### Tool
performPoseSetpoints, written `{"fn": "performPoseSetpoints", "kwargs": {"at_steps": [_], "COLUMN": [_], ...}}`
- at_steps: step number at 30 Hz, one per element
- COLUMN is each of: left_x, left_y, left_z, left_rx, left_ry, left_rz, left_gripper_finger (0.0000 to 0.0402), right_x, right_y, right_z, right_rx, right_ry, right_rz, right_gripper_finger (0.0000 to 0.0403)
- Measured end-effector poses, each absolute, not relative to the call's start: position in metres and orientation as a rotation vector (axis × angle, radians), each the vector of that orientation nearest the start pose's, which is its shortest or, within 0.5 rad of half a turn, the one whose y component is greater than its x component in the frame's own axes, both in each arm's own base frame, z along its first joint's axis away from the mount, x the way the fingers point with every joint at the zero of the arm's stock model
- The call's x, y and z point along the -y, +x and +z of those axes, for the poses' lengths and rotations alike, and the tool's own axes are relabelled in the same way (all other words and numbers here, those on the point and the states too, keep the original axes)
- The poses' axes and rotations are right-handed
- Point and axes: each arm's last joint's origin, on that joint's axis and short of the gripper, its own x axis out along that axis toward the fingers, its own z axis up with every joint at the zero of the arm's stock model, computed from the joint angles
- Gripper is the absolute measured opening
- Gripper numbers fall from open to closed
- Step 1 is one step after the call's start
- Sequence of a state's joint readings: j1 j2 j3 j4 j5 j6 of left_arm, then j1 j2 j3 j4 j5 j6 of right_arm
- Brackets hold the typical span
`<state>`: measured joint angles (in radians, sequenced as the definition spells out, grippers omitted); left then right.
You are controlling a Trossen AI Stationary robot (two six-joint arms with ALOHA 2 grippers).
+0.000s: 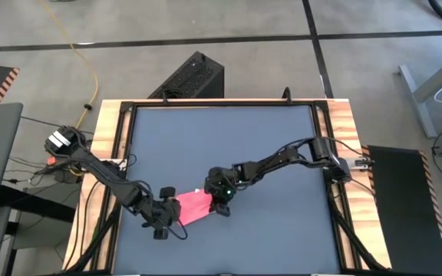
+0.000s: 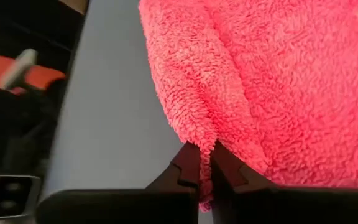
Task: Roll towel
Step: Roll the red towel
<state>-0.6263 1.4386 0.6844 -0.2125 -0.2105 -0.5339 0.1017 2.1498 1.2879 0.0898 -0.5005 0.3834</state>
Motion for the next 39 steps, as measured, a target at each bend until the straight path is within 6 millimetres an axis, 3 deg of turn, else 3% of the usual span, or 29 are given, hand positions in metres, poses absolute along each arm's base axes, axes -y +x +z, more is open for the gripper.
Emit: {"fn": "performPoseSetpoints", "kwargs": {"at_steps": [8,11,16,25,32,39], "left_x": [0.137,0.144,0.161,0.173,0.169,0.168], "left_y": [0.196,0.196,0.197,0.198,0.200,0.199], "left_z": [0.193,0.196,0.184,0.151,0.148,0.147], "left_rx": [-0.705,-0.637,-0.632,-0.717,-0.669,-0.686], "left_ry": [-0.074,-0.074,-0.016,0.067,0.125,0.107], "left_rz": [0.010,-0.052,-0.133,-0.092,0.037,0.048], "left_gripper_finger": [0.0084,0.0086,0.0107,0.0146,0.0146,0.0146], "right_x": [-0.046,-0.045,-0.041,-0.036,-0.036,-0.035], "right_y": [0.434,0.434,0.435,0.435,0.435,0.436], "right_z": [0.114,0.114,0.114,0.115,0.115,0.115], "right_rx": [-0.899,-0.901,-0.902,-0.898,-0.900,-0.897], "right_ry": [0.670,0.688,0.703,0.737,0.748,0.752], "right_rz": [0.369,0.360,0.347,0.342,0.337,0.334], "right_gripper_finger": [0.0032,0.0032,0.0032,0.0032,0.0032,0.0032]}}
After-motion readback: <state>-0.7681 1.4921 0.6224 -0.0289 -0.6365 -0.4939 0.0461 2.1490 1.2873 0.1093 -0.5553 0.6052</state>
